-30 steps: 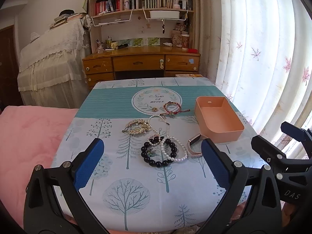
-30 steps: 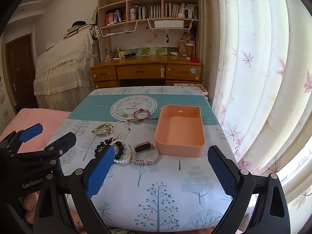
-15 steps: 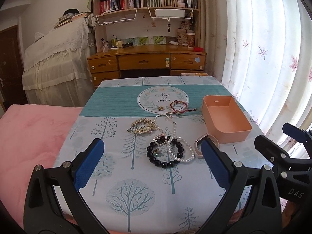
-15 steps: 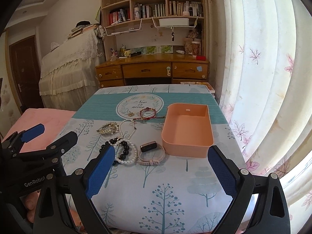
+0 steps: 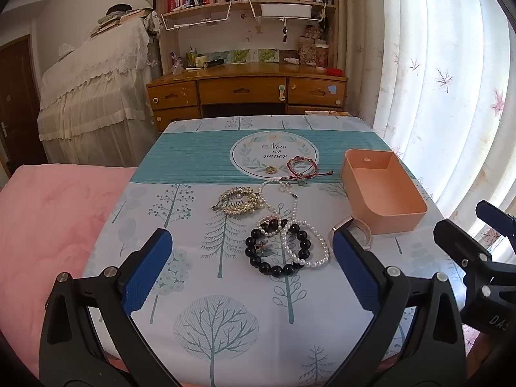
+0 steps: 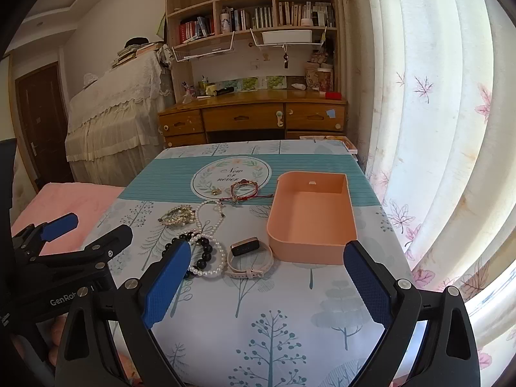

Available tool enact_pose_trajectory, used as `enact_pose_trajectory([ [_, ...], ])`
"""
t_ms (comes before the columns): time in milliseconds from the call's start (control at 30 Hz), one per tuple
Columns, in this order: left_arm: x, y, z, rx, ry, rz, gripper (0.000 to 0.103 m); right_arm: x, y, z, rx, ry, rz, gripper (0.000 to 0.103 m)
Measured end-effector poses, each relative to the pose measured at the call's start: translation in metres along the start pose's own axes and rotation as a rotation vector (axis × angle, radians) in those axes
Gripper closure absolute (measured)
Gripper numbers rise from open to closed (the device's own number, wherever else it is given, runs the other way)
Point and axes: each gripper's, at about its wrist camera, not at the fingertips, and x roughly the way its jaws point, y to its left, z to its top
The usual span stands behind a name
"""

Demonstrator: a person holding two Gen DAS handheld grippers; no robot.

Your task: Organize jewelry

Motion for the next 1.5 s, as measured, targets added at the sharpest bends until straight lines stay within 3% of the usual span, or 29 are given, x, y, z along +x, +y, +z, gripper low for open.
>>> enact_pose_trajectory([
  [767, 0.045, 0.008, 0.003, -0.006, 0.093, 0.003, 0.004, 0.041, 0.008, 0.002, -0.016, 0.053, 0.011, 0.006],
  [1067, 0.072, 0.015, 0.001, -0.006, 0.152, 0.004, 0.004, 0.070, 0.015, 0.000, -0.023, 0.121, 0.037, 0.006],
  [1400, 0.110, 0.063, 0.008, -0.081, 0.229, 0.061, 0.004, 0.109, 0.034, 0.000, -0.068, 0.199, 0.043, 0.006],
  [1500, 0.120, 0.079, 0.011, -0.097, 0.252, 0.060, 0.004, 0.123, 0.037, 0.001, -0.071, 0.227, 0.055, 0.013],
])
